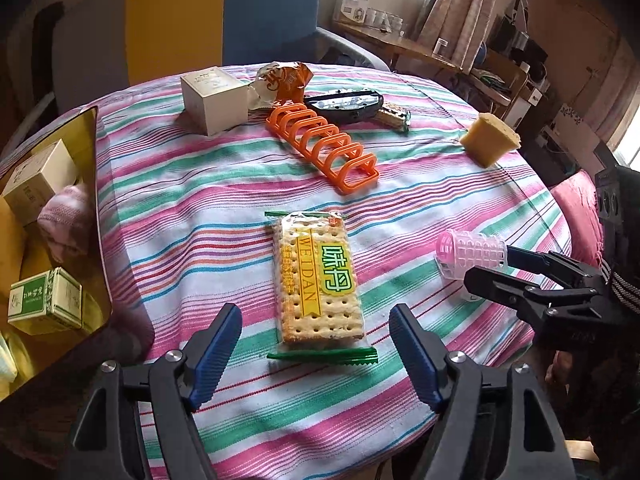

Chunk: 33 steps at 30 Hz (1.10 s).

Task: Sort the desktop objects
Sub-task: 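Grasp the pink hair roller with the right gripper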

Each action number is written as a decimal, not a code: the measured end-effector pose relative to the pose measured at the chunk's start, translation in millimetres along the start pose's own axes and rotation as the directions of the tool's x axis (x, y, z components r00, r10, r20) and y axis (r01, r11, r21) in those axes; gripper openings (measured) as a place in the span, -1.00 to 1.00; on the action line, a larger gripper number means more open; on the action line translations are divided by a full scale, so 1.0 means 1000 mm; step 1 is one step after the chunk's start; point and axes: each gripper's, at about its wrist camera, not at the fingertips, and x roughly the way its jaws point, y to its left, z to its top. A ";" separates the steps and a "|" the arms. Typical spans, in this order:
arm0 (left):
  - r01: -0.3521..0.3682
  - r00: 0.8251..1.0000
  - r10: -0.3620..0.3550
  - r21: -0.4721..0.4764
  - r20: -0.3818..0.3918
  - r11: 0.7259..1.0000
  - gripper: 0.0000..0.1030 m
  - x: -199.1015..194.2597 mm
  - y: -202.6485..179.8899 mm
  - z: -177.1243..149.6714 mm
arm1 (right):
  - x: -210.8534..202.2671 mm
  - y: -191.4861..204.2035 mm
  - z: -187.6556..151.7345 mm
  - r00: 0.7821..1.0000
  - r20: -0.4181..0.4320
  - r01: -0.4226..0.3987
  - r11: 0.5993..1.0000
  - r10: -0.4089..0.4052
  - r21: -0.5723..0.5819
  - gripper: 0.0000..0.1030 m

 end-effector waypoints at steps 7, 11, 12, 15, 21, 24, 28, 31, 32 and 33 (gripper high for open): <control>-0.018 1.000 0.018 0.031 -0.019 0.999 0.52 0.017 -0.004 0.008 | 0.012 0.003 0.001 0.999 -0.005 0.053 0.997 -0.053 0.059 0.68; -0.013 0.999 0.014 0.013 -0.033 1.000 0.48 0.026 0.001 0.009 | 0.014 0.006 0.002 0.994 0.014 0.107 0.994 -0.107 0.033 0.46; -0.011 0.999 0.011 0.004 -0.036 1.000 0.45 0.028 0.003 0.009 | 0.014 0.007 0.002 0.994 0.017 0.108 0.994 -0.109 0.024 0.46; -0.014 1.000 0.013 -0.004 -0.015 1.000 0.39 0.028 0.006 0.006 | 0.013 0.008 -0.001 0.994 0.028 0.110 0.994 -0.110 -0.001 0.45; 0.008 1.000 -0.008 -0.050 0.012 0.999 0.11 0.019 0.014 0.001 | 0.011 0.008 -0.002 0.995 0.032 0.097 0.995 -0.097 -0.004 0.45; 0.025 0.999 -0.023 -0.077 0.025 0.997 0.08 0.012 0.017 -0.005 | 0.010 0.010 -0.003 0.996 0.028 0.089 0.996 -0.089 -0.008 0.45; 0.035 0.998 -0.031 -0.086 0.045 0.996 -0.11 0.002 0.019 -0.010 | 0.008 0.017 -0.005 0.997 0.025 0.072 0.997 -0.071 -0.021 0.45; 0.025 0.999 -0.022 -0.080 0.035 0.997 -0.09 0.002 0.021 -0.010 | 0.010 0.021 -0.006 0.997 0.017 0.072 0.997 -0.071 -0.030 0.45; 0.029 0.999 -0.027 -0.083 0.028 0.996 -0.07 0.003 0.022 -0.010 | 0.011 0.022 -0.007 0.997 0.014 0.073 0.997 -0.072 -0.033 0.45; 0.023 0.999 -0.021 -0.075 0.029 0.997 0.06 0.003 0.021 -0.009 | 0.012 0.023 -0.007 0.997 0.011 0.073 0.997 -0.073 -0.036 0.45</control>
